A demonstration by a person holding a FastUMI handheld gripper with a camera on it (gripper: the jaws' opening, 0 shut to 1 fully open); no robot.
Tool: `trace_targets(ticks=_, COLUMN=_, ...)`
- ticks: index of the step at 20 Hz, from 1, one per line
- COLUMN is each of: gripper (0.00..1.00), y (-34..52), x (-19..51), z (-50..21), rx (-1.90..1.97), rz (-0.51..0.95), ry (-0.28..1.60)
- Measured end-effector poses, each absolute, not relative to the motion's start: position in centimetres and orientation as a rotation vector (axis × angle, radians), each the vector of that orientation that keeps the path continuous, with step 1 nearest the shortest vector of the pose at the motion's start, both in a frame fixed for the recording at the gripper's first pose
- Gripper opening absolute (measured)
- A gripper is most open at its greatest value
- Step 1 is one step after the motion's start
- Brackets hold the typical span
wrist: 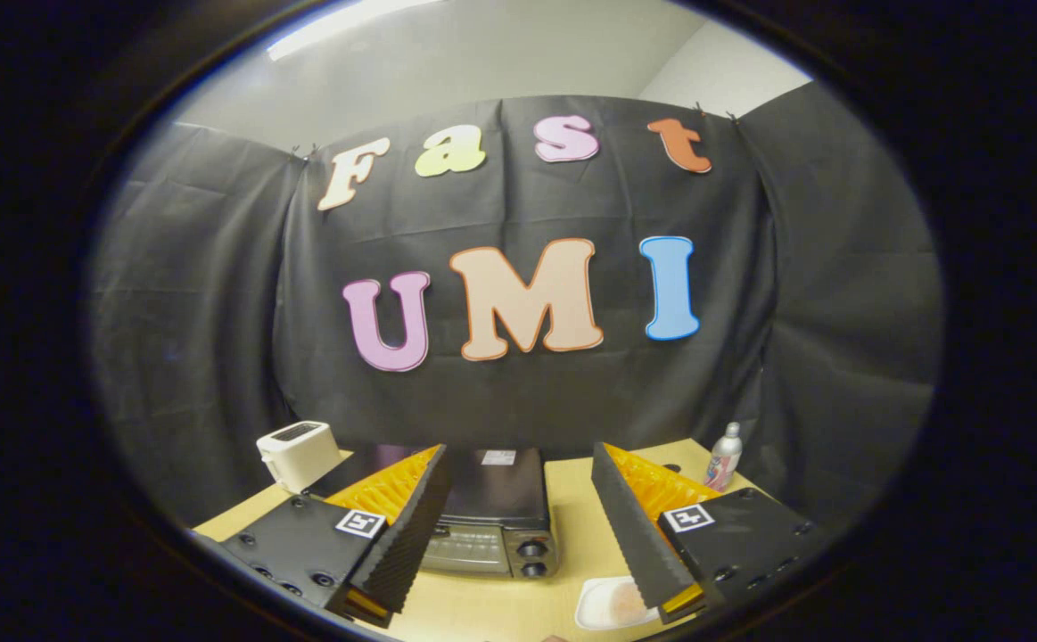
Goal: Open the toaster oven, put the food inside, and close the toaster oven door.
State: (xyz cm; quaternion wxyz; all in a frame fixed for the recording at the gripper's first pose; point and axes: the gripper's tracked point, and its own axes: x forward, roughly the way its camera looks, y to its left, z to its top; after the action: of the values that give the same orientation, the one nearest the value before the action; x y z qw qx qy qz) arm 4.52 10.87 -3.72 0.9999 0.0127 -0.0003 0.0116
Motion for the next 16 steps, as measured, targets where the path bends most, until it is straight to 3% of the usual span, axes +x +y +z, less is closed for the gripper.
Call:
trace_targets(ticks=10, gripper=0.97, y=20.9, x=9.7, z=-12.7, rx=0.096, rz=0.107, ry=0.087)
trace_targets(ticks=16, gripper=0.97, y=23.1, x=13.1, z=-15.5, rx=0.071, rz=0.070, ry=0.067)
